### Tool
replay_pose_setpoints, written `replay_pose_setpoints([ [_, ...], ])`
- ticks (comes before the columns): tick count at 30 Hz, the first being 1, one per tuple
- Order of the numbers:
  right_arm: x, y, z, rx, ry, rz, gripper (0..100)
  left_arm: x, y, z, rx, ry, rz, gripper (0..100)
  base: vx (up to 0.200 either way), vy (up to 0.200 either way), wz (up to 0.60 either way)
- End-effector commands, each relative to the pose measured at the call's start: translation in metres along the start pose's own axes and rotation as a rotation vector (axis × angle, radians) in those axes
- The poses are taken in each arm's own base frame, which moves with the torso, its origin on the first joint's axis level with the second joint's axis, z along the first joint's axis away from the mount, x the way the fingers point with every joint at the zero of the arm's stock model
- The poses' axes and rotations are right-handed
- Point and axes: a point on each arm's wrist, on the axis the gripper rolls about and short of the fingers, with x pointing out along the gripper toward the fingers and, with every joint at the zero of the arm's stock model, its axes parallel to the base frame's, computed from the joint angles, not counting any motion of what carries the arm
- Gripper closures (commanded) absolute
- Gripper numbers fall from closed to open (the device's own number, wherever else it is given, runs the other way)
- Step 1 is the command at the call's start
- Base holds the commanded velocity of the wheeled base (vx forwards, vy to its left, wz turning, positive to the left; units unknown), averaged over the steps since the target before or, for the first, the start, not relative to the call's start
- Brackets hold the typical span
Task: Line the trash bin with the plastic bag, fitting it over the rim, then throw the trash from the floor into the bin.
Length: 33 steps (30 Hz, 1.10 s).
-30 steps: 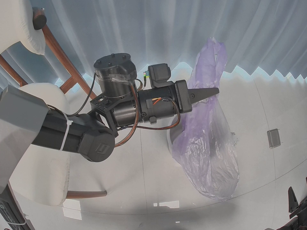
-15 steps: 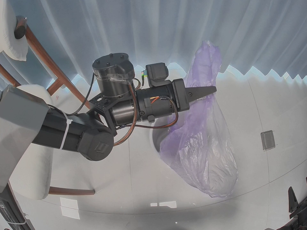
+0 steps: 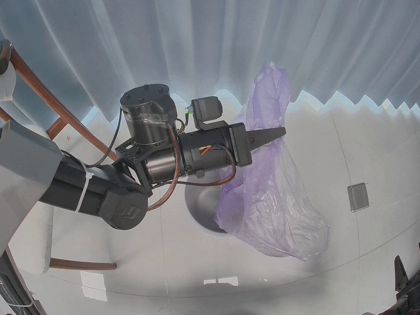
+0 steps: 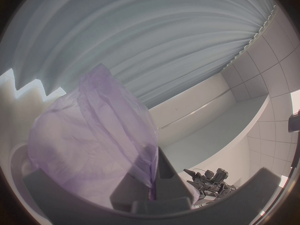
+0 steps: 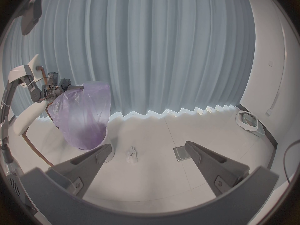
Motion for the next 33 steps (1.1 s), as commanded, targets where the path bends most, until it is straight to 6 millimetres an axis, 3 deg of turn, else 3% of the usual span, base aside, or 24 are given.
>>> replay_pose_setpoints([
  [1,0.000,0.000,-0.005,0.000,0.000,0.000,0,0.001,-0.005,-0.001,-0.003,0.001,-0.002,100,0.200,0.000,0.00],
  [6,0.000,0.000,-0.005,0.000,0.000,0.000,0,-0.005,-0.018,-0.015,-0.039,0.027,0.040,100,0.040,0.000,0.00],
  [7,0.000,0.000,-0.005,0.000,0.000,0.000,0,-0.015,-0.018,-0.026,-0.060,0.053,0.088,100,0.000,0.000,0.00],
  [12,0.000,0.000,-0.005,0.000,0.000,0.000,0,-0.042,-0.016,-0.043,-0.093,0.094,0.177,100,0.000,0.000,0.00],
  [17,0.000,0.000,-0.005,0.000,0.000,0.000,0,-0.057,-0.011,-0.060,-0.076,0.117,0.270,100,0.000,0.000,0.00],
  [29,0.000,0.000,-0.005,0.000,0.000,0.000,0,-0.079,-0.004,-0.085,-0.065,0.156,0.323,100,0.000,0.000,0.00],
  [33,0.000,0.000,-0.005,0.000,0.000,0.000,0,-0.081,0.006,-0.094,-0.034,0.119,0.323,100,0.000,0.000,0.00],
])
